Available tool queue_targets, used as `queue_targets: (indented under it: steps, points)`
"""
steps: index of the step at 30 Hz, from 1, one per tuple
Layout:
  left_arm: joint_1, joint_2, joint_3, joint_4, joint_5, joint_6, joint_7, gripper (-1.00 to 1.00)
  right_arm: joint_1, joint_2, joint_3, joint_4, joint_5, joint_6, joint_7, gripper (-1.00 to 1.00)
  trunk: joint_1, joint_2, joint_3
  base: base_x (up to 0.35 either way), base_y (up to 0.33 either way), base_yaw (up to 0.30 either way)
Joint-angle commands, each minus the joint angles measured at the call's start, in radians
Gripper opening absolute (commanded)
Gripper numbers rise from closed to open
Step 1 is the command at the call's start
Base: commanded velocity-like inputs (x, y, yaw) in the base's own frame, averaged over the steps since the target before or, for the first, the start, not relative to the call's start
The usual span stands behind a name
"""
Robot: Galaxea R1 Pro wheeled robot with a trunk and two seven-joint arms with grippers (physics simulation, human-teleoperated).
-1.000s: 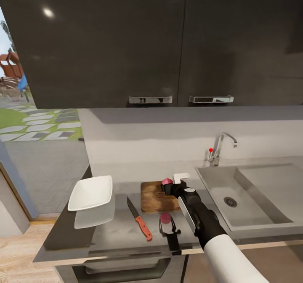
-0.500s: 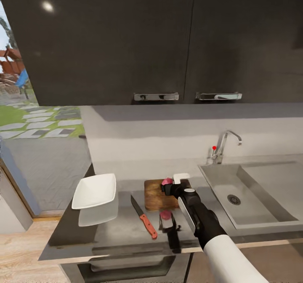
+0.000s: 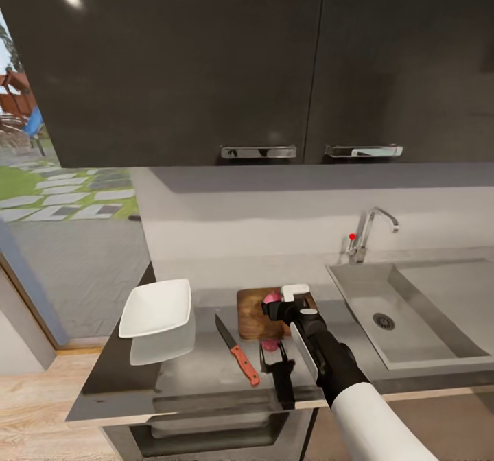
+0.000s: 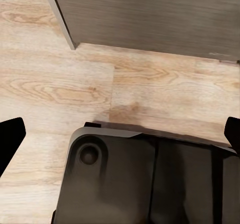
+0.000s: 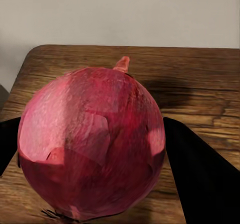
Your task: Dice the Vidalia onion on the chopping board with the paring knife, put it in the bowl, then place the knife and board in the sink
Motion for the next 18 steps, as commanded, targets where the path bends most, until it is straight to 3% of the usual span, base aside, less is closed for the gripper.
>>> queue_targets:
  steps: [1, 11, 18]
  points:
    - [0.000, 0.000, -0.002, -0.001, 0.010, -0.002, 0.004, 1.00, -0.001, 0.000, 0.002, -0.001, -0.005, 0.005, -0.006, -1.00, 0.001, -0.002, -0.004, 0.000, 0.000, 0.000]
    - [0.000, 0.000, -0.002, -0.002, 0.010, -0.002, 0.004, 1.00, -0.001, -0.001, 0.002, -0.001, -0.005, 0.005, -0.006, -1.00, 0.001, -0.002, -0.019, 0.009, 0.000, 0.000]
    - [0.000, 0.000, -0.002, -0.002, 0.010, -0.002, 0.004, 1.00, -0.001, -0.001, 0.002, -0.001, -0.007, 0.005, -0.006, -1.00, 0.001, -0.002, -0.028, 0.169, 0.000, 0.000]
